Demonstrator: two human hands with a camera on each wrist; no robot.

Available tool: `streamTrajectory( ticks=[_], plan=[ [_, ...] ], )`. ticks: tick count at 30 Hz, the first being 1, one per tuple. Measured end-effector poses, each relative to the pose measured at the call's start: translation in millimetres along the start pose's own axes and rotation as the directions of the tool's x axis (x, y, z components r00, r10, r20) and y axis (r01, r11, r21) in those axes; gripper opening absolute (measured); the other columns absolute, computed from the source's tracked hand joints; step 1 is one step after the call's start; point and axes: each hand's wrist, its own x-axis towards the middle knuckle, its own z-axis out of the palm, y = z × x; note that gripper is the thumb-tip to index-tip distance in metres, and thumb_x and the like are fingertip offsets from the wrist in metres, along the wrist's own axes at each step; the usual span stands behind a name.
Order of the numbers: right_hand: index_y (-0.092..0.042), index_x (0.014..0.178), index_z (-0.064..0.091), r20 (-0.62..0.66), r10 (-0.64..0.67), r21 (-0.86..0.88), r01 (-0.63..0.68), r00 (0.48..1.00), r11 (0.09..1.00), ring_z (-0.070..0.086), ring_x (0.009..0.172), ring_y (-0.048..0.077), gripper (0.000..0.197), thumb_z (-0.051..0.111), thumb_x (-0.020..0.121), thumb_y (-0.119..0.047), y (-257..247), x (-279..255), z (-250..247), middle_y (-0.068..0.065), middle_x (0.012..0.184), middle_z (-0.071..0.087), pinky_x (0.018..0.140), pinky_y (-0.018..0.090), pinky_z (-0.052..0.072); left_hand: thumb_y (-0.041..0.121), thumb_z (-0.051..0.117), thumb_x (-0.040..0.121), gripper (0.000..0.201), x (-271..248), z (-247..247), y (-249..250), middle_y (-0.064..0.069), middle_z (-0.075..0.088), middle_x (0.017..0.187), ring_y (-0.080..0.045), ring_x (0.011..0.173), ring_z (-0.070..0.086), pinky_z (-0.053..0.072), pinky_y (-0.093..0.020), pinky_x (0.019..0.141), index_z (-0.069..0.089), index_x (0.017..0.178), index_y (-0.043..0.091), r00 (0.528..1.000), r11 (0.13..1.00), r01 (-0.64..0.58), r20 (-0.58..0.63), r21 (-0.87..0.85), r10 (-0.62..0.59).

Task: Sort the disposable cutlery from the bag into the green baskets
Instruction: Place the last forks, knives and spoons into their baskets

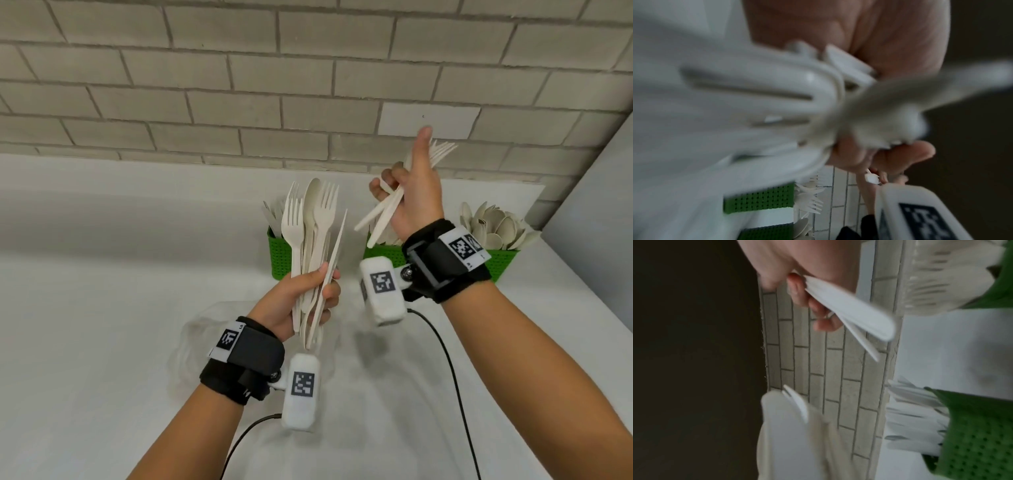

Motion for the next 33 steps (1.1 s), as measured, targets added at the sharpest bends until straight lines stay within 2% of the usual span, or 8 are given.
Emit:
streamTrajectory(
  ticks=[5,7,12,16,20,25,29,33],
  plan=[
    [-0.015,0.074,0.055,0.296,0.338,-0.535,-0.138,0.894,0.834,0.034,0.045,0.003,0.016,0.068,0.08,-0.02,16,-19,-8,-0.008,0.055,0.049,0.036,0.013,0.02,0.041,0.085,0.057,0.032,5,4,1,0.008,0.048,0.05,-0.004,0.044,0.041,0.034,-0.015,0.037,0.068,0.07,0.018,0.998,1.0,0.01,0.07,-0.028,-0.008],
    [-0.015,0.064,0.056,0.339,0.389,-0.574,-0.14,0.856,0.807,0.034,0.042,0.004,0.02,0.072,0.075,-0.021,25,-23,-10,-0.006,0.051,0.049,0.035,0.013,0.02,0.044,0.084,0.057,0.033,7,6,0,0.009,0.046,0.049,-0.004,0.044,0.04,0.033,-0.015,0.037,0.067,0.071,0.019,0.998,1.0,0.017,0.064,-0.022,-0.015],
    [-0.01,0.067,0.056,0.303,0.176,-0.635,0.061,0.937,0.77,0.044,0.039,0.006,0.024,0.064,0.088,-0.019,25,-24,-7,-0.003,0.047,0.053,0.037,0.015,0.028,0.047,0.086,0.053,0.051,7,6,-1,0.006,0.045,0.05,-0.006,0.045,0.04,0.033,-0.015,0.037,0.059,0.082,0.015,0.998,1.0,-0.001,-0.057,-0.006,0.001],
    [-0.017,0.076,0.054,0.207,0.016,-0.642,0.123,0.978,0.757,0.047,0.046,0.007,0.021,0.055,0.094,-0.028,25,-20,-4,0.0,0.061,0.055,0.037,0.015,0.03,0.038,0.056,0.084,0.026,6,10,-1,0.006,0.043,0.048,-0.005,0.044,0.038,0.028,-0.013,0.039,0.053,0.088,0.013,0.989,0.999,0.008,-0.145,0.051,-0.001],
    [-0.018,0.089,0.046,0.135,-0.013,-0.399,0.067,0.991,0.914,0.049,0.057,0.014,0.017,0.041,0.1,-0.029,19,-10,-2,0.008,0.074,0.068,0.036,0.016,0.027,0.032,0.045,0.083,0.025,4,11,-3,0.005,0.043,0.048,-0.006,0.044,0.037,0.026,-0.014,0.04,0.055,0.091,0.01,0.992,0.995,0.033,-0.125,0.094,-0.021],
    [-0.015,0.088,0.041,0.032,-0.119,-0.062,0.121,0.992,0.991,0.041,0.041,0.01,0.019,0.034,0.102,-0.026,-4,7,-3,-0.001,0.046,0.055,0.038,0.019,0.031,0.032,0.048,0.082,0.026,5,10,-2,0.004,0.042,0.049,-0.007,0.044,0.036,0.026,-0.015,0.04,0.057,0.093,0.01,0.987,0.985,0.034,-0.164,0.171,-0.005],
    [-0.017,0.097,0.044,0.003,-0.204,-0.116,0.203,0.979,0.972,0.033,0.043,0.007,0.019,0.041,0.099,-0.035,-17,9,-4,-0.008,0.046,0.032,0.045,0.02,0.034,0.027,0.047,0.095,0.019,13,13,-4,0.004,0.044,0.049,-0.007,0.043,0.039,0.031,-0.017,0.04,0.055,0.092,0.01,0.937,0.937,0.026,-0.336,0.347,0.098],
    [-0.018,0.086,0.047,0.251,-0.13,-0.457,0.235,0.959,0.858,0.035,0.048,0.007,0.019,0.056,0.092,-0.033,-28,-9,6,-0.009,0.054,0.036,0.053,0.023,0.038,0.028,0.049,0.096,0.016,28,17,-7,0.0,0.048,0.062,-0.005,0.045,0.047,0.039,-0.021,0.051,0.053,0.084,0.018,0.825,0.886,-0.027,-0.49,0.463,0.281]
  ],
)
